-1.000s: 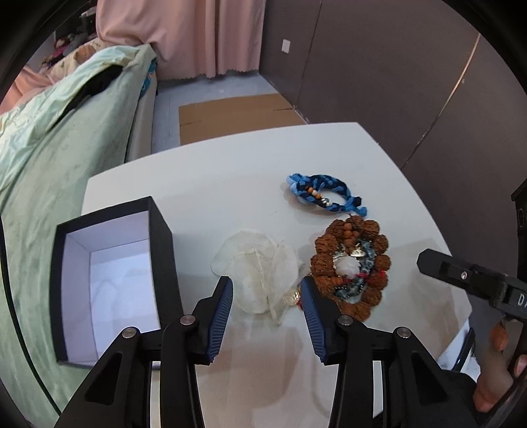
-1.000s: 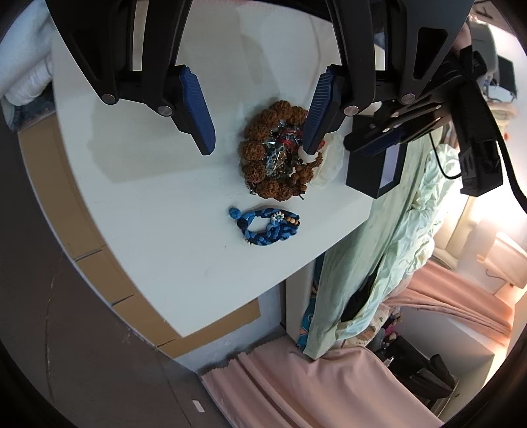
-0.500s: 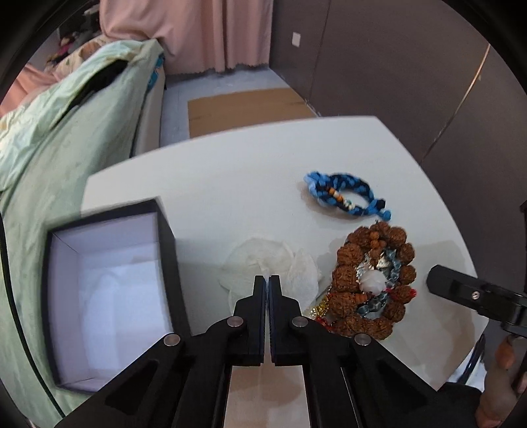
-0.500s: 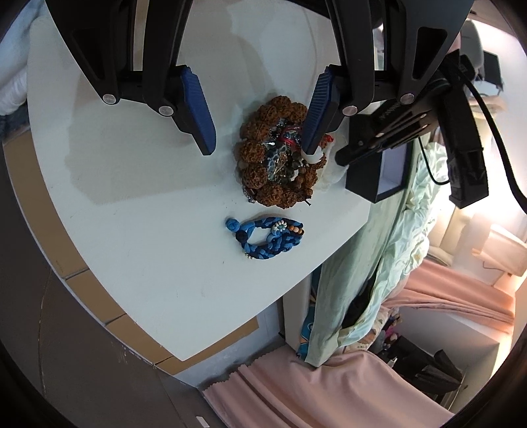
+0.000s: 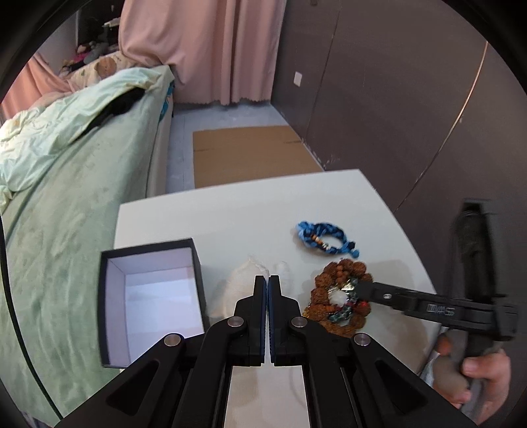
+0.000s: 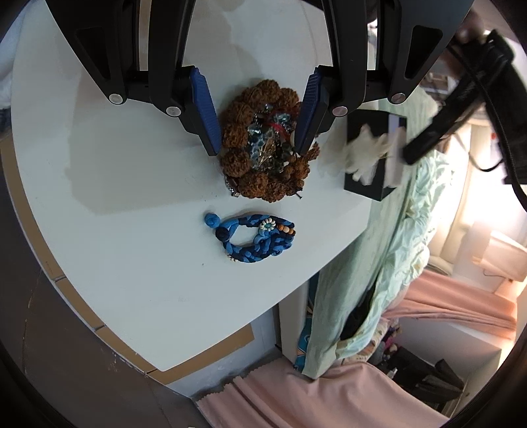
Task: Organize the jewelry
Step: 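Grasp white cloth with left tool while right tool grasps brown bead bracelet, then drop cloth into black box with left tool while right tool drops bracelet in, then lower the left tool onto the red string bracelet and close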
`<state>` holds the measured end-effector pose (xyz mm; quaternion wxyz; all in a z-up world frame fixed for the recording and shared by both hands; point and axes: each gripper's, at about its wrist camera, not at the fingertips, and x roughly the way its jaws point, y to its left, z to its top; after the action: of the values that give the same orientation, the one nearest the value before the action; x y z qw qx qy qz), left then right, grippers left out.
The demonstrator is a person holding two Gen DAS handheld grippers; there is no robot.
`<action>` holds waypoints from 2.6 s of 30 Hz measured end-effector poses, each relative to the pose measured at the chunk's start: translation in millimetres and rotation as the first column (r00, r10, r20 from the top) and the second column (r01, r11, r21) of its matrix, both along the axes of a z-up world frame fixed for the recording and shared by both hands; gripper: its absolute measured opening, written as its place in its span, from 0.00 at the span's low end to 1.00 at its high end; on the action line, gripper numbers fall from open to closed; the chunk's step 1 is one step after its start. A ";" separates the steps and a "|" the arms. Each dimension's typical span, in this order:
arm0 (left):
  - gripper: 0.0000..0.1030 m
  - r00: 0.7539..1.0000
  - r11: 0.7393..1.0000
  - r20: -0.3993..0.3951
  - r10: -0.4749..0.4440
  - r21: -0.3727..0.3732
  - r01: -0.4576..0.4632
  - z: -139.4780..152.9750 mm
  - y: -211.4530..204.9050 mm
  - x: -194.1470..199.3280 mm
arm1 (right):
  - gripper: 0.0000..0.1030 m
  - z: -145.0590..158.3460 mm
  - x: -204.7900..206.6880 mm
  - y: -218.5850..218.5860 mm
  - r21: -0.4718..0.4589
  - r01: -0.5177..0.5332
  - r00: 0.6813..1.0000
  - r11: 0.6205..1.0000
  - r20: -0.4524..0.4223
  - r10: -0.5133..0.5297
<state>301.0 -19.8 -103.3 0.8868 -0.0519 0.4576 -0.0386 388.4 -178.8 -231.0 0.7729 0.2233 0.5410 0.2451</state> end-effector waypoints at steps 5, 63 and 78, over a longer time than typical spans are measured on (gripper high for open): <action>0.01 0.999 1.000 0.038 0.012 -0.005 -0.012 20.5 5.9 -8.1 | 0.19 -7.8 8.1 0.6 0.001 0.008 0.999 1.000 -0.040 -0.008; 0.79 0.929 0.916 0.082 0.360 -0.220 -0.336 32.3 177.6 -91.5 | 0.34 95.8 -23.6 198.3 0.000 -0.326 0.938 0.945 0.122 0.324; 0.79 0.953 0.940 0.089 0.290 -0.213 -0.266 31.4 145.1 -81.7 | 0.43 107.1 -30.0 108.7 -0.030 -0.145 0.974 0.989 0.170 0.148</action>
<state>219.2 125.3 -71.9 0.8993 -0.2019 0.3859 0.0388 358.5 -70.1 -123.9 0.7983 0.1539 0.4897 0.3149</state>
